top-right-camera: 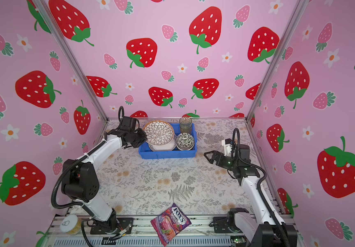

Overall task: Place the mixed dishes into the plastic bin
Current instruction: 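Carry the flower plate with the left gripper to the bin while the right withdraws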

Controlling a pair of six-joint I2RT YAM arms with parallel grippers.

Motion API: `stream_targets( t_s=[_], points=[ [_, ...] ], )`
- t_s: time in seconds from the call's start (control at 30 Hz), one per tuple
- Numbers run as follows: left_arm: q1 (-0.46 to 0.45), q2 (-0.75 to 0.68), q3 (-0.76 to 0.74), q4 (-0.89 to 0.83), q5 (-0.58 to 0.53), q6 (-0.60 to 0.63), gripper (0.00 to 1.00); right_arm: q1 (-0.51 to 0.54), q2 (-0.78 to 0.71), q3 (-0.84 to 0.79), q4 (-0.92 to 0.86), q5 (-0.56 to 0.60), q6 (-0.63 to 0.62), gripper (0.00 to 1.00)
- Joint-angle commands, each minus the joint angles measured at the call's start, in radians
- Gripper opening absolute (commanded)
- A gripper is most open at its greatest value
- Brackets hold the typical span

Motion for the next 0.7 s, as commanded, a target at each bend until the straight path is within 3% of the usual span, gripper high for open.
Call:
stream_targets(
  t_s=[0.0, 0.33, 0.67],
  points=[
    [0.001, 0.017, 0.111, 0.115, 0.022, 0.002, 0.0, -0.009, -0.019, -0.021, -0.025, 0.002, -0.023, 0.99],
    [-0.005, 0.148, 0.166, 0.122, 0.058, 0.006, 0.0, -0.013, -0.012, -0.045, -0.023, 0.005, -0.028, 0.99],
    [-0.013, 0.164, 0.128, 0.139, 0.055, 0.013, 0.0, -0.019, 0.019, -0.038, -0.024, -0.004, -0.051, 0.99]
  ],
)
